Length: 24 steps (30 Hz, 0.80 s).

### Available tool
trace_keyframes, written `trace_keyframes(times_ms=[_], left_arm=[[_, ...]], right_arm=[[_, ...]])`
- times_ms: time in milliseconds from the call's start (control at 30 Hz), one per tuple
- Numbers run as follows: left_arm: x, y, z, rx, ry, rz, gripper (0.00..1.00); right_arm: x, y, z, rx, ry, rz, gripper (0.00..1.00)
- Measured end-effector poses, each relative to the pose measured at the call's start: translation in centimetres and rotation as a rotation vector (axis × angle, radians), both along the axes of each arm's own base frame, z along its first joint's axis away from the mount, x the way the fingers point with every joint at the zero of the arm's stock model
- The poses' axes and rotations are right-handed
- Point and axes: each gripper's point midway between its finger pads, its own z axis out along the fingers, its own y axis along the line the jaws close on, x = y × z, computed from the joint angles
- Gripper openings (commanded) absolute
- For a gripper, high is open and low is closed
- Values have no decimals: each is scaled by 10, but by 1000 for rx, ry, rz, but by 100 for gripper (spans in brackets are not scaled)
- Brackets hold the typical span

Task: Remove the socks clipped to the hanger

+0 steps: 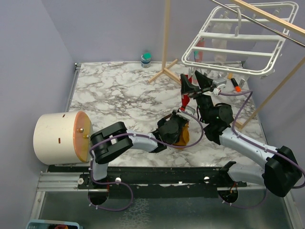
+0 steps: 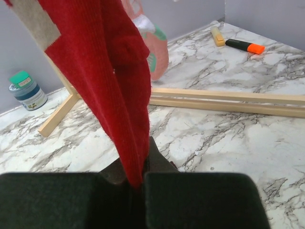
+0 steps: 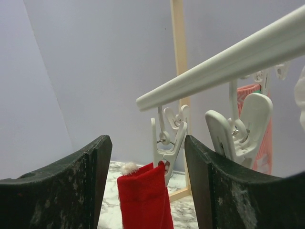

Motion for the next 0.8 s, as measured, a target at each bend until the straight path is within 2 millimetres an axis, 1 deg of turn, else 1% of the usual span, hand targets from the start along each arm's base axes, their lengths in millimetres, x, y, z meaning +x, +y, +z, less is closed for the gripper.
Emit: trace_keyframes(times_ms=[333, 533, 800], left_arm=[[-2, 3, 4, -11, -6, -4, 0], [-3, 3, 5, -13, -8, -8, 0], [-3, 2, 5, -13, -8, -11, 0]], right_arm=[[1, -3, 2, -22, -17, -25, 58], [2, -2, 3, -24, -19, -27, 51], [4, -1, 11, -14, -33, -27, 47]])
